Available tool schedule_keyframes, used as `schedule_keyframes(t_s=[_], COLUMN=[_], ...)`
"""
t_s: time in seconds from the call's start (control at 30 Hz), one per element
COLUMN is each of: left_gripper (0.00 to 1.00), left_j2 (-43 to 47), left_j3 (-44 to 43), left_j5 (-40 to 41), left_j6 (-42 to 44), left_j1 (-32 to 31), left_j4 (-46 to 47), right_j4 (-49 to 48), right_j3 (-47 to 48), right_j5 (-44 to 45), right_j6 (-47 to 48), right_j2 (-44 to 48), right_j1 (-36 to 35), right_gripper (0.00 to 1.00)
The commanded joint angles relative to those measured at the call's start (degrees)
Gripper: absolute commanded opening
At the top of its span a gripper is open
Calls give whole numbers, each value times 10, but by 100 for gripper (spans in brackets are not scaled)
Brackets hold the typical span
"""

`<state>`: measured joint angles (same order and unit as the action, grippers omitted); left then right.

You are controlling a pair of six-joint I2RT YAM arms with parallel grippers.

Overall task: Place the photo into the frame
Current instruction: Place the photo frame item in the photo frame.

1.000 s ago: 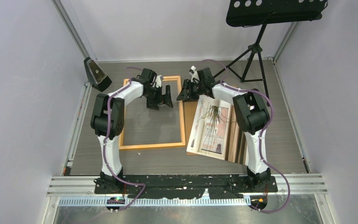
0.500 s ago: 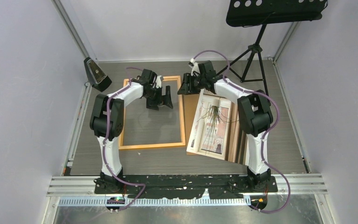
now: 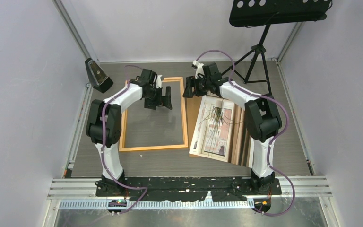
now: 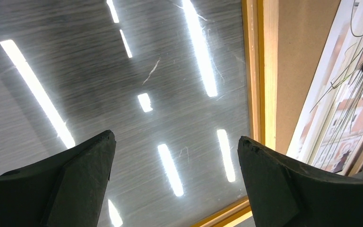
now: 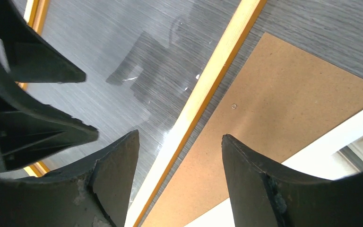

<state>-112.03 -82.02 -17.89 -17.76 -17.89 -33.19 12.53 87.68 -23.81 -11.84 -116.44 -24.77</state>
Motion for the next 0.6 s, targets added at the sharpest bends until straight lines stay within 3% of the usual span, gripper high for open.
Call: schedule_keyframes(t_s=[0.0, 0.57], left_gripper=[100, 100], left_j2=[69, 149], left_j3=[9, 24], left_j5=[40, 74], left_j6=[39, 76], left_j1=[0, 50], left_j4=[-7, -21], right_j4=[-7, 13], right_j3=[-7, 29], right_j5=[31, 83], right_j6=[44, 105], right_j2=[46, 38], right_j1=[-10, -25], right_gripper=[72, 76])
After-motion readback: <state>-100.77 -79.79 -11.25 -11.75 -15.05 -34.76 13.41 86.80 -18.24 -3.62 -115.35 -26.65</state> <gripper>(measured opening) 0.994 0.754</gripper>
